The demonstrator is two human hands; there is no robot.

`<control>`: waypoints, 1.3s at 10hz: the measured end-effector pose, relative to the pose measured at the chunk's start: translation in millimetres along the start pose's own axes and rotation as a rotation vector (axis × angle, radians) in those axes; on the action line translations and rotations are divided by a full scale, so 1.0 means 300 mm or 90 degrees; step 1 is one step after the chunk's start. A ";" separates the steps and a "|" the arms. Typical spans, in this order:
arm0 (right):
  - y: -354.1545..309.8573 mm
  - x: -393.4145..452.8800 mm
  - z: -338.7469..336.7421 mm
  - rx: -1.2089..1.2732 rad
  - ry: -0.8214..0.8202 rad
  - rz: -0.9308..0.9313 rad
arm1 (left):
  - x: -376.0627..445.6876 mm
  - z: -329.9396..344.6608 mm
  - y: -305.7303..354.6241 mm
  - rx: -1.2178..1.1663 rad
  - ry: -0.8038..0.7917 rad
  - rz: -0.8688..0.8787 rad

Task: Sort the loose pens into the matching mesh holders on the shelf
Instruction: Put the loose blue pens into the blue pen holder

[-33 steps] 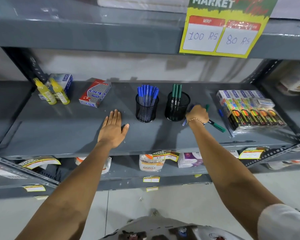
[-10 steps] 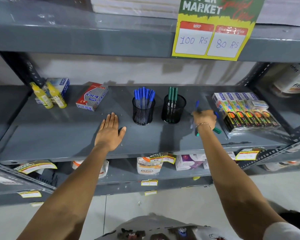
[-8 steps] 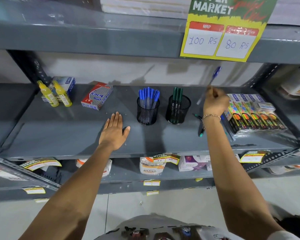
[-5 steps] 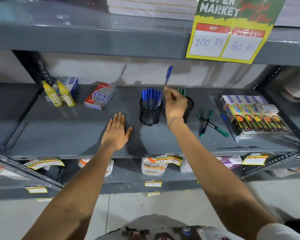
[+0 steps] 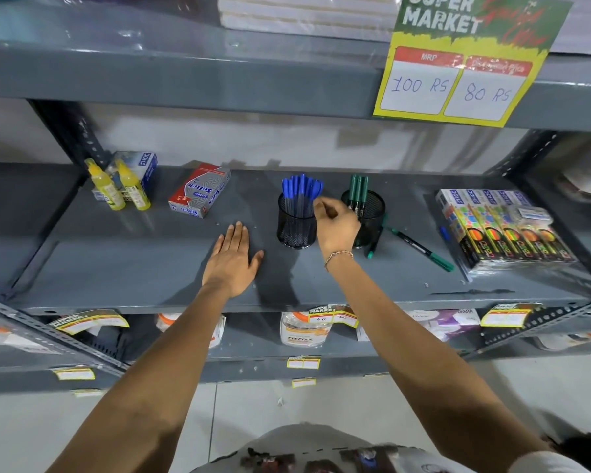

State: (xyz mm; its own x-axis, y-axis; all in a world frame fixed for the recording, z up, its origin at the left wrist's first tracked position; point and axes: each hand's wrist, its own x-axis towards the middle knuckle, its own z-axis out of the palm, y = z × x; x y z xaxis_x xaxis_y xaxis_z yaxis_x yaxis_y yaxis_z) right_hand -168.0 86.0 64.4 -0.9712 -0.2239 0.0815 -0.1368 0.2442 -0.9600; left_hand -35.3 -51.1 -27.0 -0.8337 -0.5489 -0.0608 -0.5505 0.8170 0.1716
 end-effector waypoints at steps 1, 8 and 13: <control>-0.014 0.028 -0.062 0.013 0.063 -0.047 | 0.000 0.001 0.001 -0.006 -0.005 -0.002; 0.224 0.287 -0.620 -0.620 0.099 0.211 | 0.012 0.023 -0.001 -0.006 0.023 -0.005; 0.031 0.302 -0.516 -0.441 0.192 0.014 | 0.005 0.015 0.004 -0.007 0.021 -0.012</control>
State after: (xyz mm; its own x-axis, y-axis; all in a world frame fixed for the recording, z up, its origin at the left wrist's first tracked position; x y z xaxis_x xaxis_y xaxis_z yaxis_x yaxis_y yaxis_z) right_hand -287.5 214.1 104.4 -0.9727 0.0323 0.2297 -0.1108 0.8053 -0.5825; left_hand -37.4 -50.3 -31.4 -0.8209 -0.5703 -0.0315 -0.5657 0.8043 0.1818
